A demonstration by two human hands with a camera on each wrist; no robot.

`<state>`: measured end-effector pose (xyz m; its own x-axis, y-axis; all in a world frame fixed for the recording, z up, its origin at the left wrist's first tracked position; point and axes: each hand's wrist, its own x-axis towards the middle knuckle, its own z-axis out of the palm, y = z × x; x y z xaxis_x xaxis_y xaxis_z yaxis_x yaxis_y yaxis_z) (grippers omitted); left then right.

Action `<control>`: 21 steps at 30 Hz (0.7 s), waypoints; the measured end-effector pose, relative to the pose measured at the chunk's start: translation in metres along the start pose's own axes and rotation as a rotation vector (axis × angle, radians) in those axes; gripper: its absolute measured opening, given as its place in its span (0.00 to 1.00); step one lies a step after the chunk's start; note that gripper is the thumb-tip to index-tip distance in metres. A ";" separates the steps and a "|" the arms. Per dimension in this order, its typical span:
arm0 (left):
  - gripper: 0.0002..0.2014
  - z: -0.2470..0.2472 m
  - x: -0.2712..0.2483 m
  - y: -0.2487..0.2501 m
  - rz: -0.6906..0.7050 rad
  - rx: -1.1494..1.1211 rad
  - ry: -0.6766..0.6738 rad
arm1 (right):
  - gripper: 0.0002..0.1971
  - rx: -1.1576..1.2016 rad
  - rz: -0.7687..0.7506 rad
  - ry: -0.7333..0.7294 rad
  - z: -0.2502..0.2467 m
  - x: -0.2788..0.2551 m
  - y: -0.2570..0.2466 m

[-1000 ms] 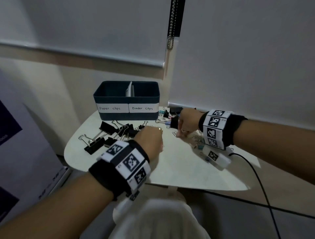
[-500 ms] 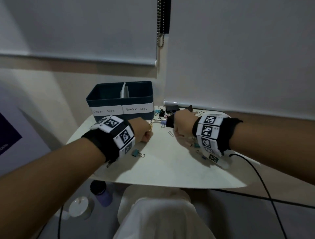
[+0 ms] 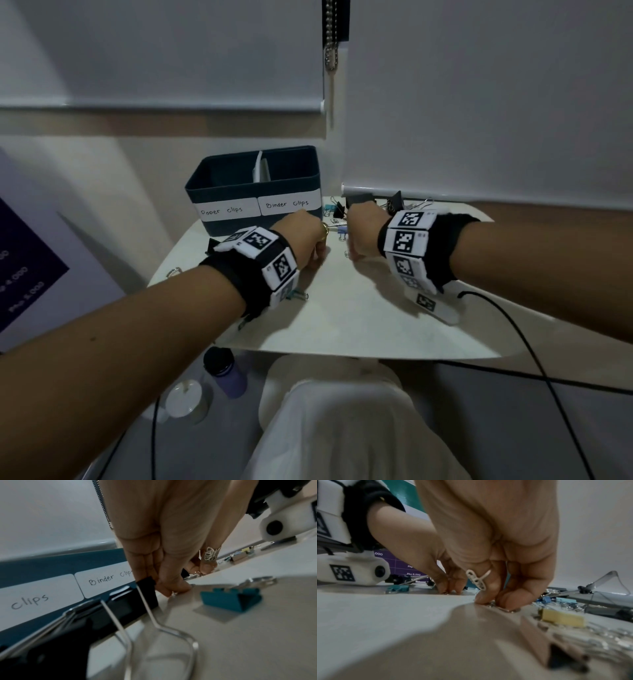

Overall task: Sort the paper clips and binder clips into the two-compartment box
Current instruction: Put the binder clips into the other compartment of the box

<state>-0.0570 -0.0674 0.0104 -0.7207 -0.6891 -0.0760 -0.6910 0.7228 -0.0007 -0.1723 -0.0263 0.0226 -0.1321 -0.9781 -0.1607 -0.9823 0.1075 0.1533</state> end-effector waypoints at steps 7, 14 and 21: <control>0.10 0.009 0.001 0.005 -0.010 0.078 -0.124 | 0.10 -0.113 -0.118 -0.096 0.008 -0.008 -0.006; 0.07 -0.015 0.001 0.002 -0.047 0.033 -0.033 | 0.18 0.121 -0.032 -0.049 -0.013 0.010 0.009; 0.08 -0.066 -0.015 -0.087 -0.371 -0.241 0.424 | 0.11 0.326 -0.149 0.275 -0.090 0.051 -0.044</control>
<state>0.0105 -0.1233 0.0771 -0.3543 -0.8892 0.2894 -0.8578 0.4323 0.2780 -0.1240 -0.0969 0.0952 0.0104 -0.9935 0.1136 -0.9842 -0.0303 -0.1742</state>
